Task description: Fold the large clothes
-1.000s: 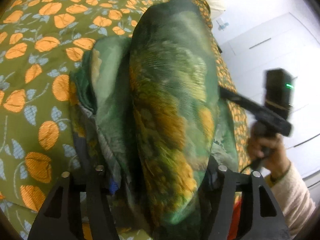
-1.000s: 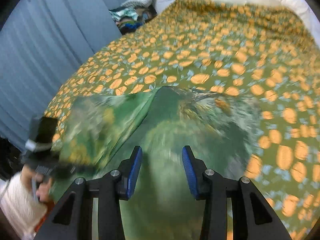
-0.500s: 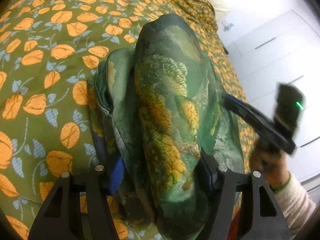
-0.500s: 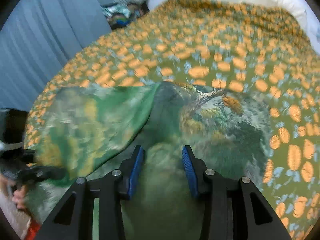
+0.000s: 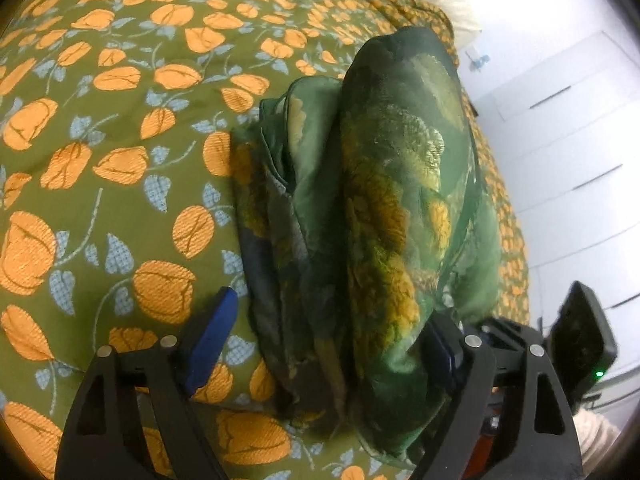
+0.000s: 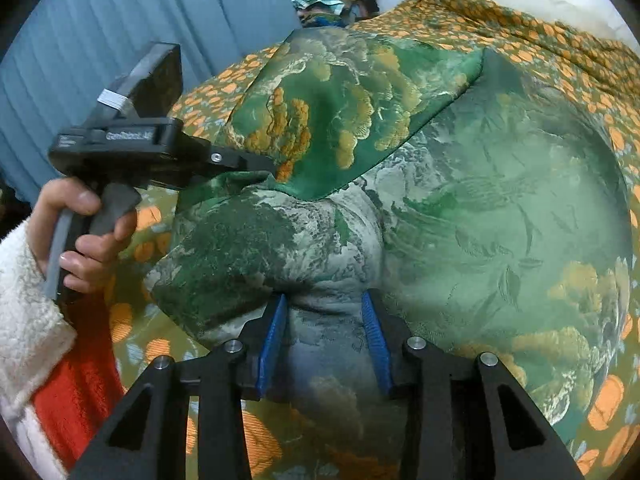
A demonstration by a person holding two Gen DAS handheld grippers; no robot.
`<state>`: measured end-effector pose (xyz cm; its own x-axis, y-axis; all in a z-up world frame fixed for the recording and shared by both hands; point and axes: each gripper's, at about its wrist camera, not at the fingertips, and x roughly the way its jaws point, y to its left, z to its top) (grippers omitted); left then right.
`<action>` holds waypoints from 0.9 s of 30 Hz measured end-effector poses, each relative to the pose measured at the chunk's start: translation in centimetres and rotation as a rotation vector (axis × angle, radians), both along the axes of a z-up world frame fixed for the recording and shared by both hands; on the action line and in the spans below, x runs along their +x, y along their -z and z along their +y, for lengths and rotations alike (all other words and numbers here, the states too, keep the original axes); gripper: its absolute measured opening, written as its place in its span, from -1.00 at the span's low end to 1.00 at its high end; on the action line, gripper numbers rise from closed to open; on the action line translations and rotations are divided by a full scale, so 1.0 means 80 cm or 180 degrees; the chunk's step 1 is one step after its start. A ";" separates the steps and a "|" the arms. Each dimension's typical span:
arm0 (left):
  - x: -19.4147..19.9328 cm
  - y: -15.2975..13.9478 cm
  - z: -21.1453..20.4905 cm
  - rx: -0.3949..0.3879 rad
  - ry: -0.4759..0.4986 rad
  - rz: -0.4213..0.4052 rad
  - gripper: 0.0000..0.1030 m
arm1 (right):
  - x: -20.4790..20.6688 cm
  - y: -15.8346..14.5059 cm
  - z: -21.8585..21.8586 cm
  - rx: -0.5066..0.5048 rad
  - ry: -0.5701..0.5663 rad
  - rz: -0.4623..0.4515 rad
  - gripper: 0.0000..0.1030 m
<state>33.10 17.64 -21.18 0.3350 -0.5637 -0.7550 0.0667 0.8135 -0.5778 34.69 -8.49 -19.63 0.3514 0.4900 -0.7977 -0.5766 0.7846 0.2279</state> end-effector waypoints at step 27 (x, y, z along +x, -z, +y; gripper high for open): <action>-0.035 -0.077 0.016 -0.0003 -0.0250 -0.0335 0.75 | -0.071 -0.063 0.068 0.0208 -0.0291 -0.0615 0.34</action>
<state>30.26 18.94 -15.01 0.4556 -0.5333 -0.7128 0.0631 0.8180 -0.5717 29.02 -3.05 -14.56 0.4465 0.5753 -0.6854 -0.6826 0.7142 0.1548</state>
